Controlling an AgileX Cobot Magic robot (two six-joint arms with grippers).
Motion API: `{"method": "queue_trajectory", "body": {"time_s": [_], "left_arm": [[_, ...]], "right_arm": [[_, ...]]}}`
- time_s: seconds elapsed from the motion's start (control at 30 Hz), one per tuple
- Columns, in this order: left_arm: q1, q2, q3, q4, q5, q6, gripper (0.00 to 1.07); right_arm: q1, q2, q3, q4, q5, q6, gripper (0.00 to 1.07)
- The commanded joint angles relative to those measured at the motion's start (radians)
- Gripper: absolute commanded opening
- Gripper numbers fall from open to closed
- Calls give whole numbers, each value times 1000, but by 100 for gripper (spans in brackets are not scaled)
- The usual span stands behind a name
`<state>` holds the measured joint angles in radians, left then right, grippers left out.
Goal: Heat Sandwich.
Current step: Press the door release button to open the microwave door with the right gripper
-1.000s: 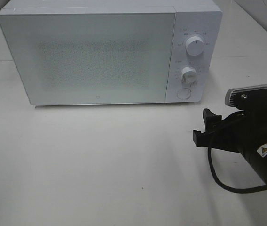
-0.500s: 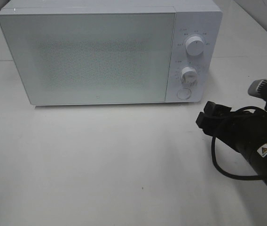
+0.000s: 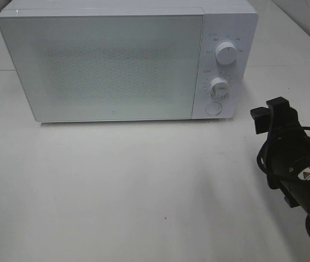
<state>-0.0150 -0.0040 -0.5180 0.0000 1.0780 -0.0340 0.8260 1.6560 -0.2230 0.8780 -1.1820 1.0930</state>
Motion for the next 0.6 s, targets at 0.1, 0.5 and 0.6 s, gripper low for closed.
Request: {"method": "queue_trajectory", "body": {"time_s": [0.1,0.5,0.6], "left_arm": [[4,-23,0,-6,-6,1,98],[4,-23,0,-6,-6,1,98],[4,-23,0,-6,-6,1,98]], "right_arm": [[3,-1,-2,-5,14,125,66],[3,-1,-2,-40,29,220,0],[3,-1,-2,-74,29,222,0]]}}
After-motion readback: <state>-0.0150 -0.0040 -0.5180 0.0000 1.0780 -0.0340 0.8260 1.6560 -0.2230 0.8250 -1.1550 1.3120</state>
